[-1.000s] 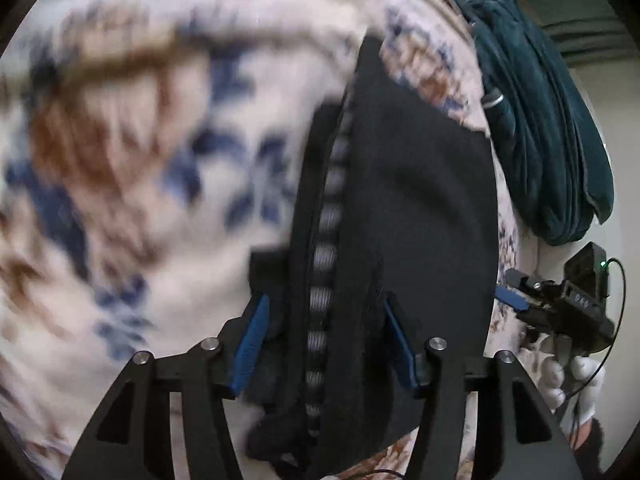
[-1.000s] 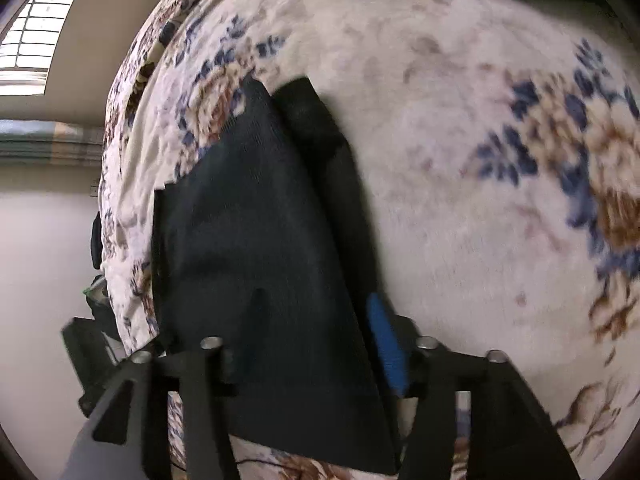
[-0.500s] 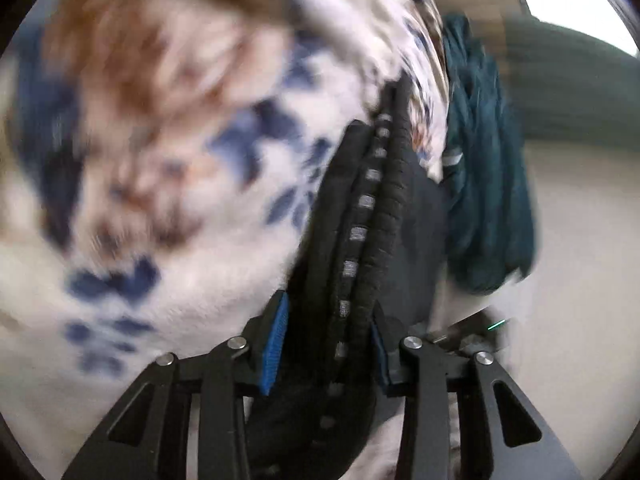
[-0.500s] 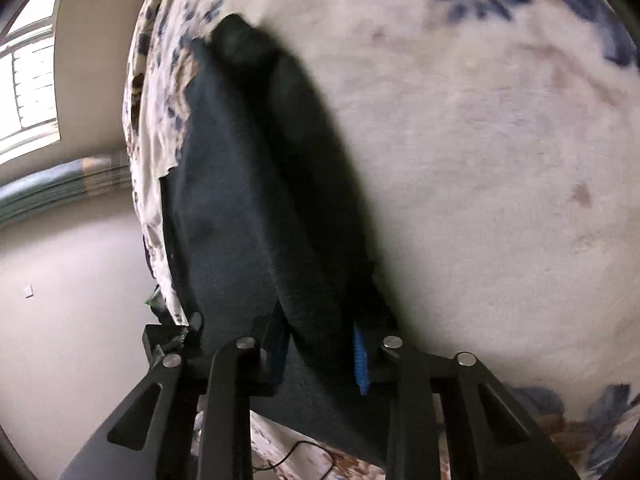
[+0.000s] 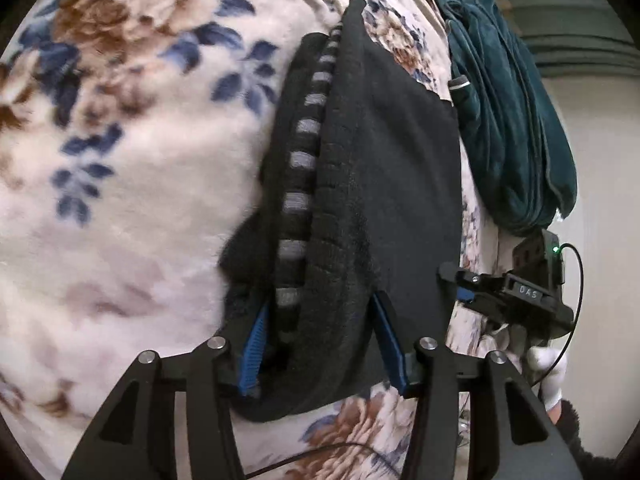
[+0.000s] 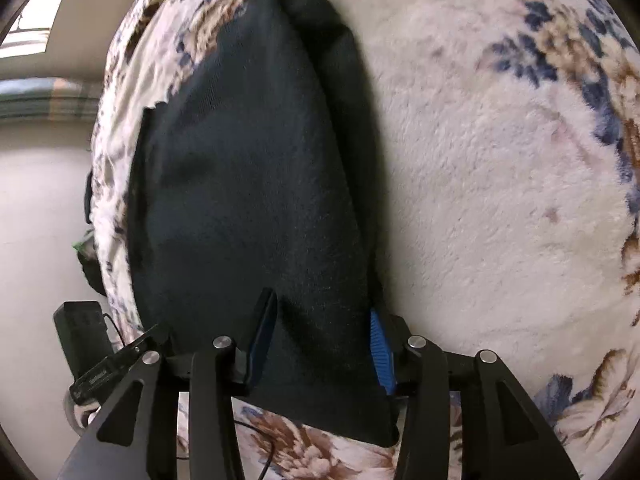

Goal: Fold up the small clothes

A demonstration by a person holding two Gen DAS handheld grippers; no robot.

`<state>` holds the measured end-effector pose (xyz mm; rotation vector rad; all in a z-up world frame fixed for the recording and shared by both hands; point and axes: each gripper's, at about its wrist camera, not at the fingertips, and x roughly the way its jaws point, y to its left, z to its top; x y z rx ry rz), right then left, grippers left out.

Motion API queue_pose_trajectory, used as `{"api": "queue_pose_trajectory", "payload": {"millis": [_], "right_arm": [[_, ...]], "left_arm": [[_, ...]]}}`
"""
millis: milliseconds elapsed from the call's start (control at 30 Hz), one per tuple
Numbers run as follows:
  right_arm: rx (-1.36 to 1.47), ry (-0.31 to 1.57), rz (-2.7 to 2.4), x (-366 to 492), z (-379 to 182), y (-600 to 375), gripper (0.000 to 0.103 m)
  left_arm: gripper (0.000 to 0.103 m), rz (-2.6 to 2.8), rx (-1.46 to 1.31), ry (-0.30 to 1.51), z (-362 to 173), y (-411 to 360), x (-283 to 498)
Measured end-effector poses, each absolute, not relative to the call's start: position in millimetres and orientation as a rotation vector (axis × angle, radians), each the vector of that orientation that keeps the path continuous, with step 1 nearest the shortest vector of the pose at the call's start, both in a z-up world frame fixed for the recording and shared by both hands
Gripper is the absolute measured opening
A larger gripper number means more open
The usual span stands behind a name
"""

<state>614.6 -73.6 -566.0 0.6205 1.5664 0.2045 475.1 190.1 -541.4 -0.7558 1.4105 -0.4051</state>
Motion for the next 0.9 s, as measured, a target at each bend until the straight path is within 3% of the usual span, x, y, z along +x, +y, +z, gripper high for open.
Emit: {"api": "queue_pose_trajectory", "payload": {"millis": [100, 167, 200, 267, 367, 500, 633, 767, 867, 900], "right_arm": [[0.675, 1.549, 0.208, 613.5, -568.5, -71.7, 0.046], [0.751, 1.535, 0.224, 612.5, -570.2, -73.0, 0.036], [0.798, 1.526, 0.24, 610.6, -572.2, -77.5, 0.035], [0.962, 1.508, 0.26, 604.9, -582.7, -93.1, 0.034], [0.975, 1.522, 0.217, 598.3, -594.7, -107.0, 0.031], [0.683, 1.515, 0.18, 603.3, -566.9, -84.4, 0.031], [0.56, 1.478, 0.164, 609.5, -547.6, -78.5, 0.034], [0.659, 1.498, 0.169, 608.7, -563.4, -86.2, 0.039], [0.763, 1.49, 0.159, 605.6, -575.0, -86.7, 0.041], [0.797, 1.483, 0.152, 604.8, -576.6, -86.2, 0.04]], "left_arm": [[0.045, -0.47, -0.821, 1.361, -539.9, 189.9, 467.9], [0.041, -0.562, -1.069, 1.272, -548.0, 199.4, 463.6], [0.036, -0.598, -1.204, 1.213, -553.4, 207.8, 459.4], [0.035, -0.649, -1.435, 1.159, -576.8, 220.0, 453.3], [0.034, -0.508, -1.232, 1.313, -595.6, 229.0, 454.0], [0.036, -0.511, -1.01, 1.333, -556.3, 221.1, 467.5], [0.06, -0.506, -0.871, 1.325, -532.4, 203.5, 490.7], [0.058, -0.459, -0.74, 1.322, -546.3, 178.0, 515.8], [0.055, -0.515, -0.798, 1.265, -555.8, 168.3, 514.4], [0.05, -0.563, -0.853, 1.236, -555.1, 167.6, 511.5]]}}
